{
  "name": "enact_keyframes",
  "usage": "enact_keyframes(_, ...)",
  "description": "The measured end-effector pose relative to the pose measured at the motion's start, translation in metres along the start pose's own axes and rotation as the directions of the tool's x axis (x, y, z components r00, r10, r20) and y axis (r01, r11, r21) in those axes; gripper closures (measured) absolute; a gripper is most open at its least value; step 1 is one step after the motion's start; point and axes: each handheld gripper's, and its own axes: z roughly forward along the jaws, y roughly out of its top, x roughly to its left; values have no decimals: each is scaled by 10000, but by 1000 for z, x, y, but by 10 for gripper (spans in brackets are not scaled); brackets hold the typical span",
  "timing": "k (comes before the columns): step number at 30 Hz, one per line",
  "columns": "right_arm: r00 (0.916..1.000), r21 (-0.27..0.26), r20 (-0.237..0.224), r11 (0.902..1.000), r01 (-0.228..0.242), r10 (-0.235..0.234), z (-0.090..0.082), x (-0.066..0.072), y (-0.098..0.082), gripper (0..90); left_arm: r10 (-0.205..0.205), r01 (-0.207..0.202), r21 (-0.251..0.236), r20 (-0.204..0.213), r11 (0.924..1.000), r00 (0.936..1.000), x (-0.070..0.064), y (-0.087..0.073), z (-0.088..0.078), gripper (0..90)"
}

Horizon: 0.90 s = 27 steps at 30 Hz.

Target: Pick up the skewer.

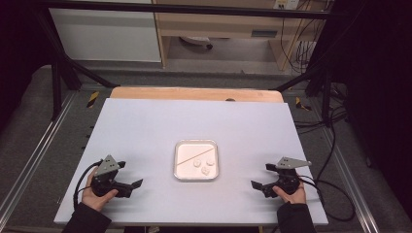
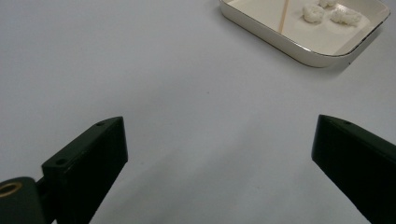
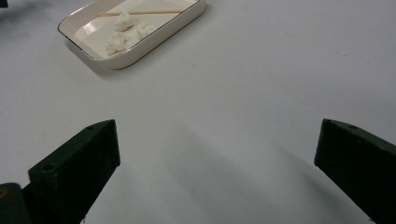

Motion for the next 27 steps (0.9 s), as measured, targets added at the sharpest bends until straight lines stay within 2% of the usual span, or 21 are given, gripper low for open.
enact_keyframes(17,10000,-114,-33,9999,-45,45,-1,0,1,6,228,-228,-31,113,9997,9997,-7,7,1,32)
enact_keyframes(27,10000,-57,-42,10000,-30,30,0,0,1,6,388,-388,1,102,9992,9992,-14,18,2,33)
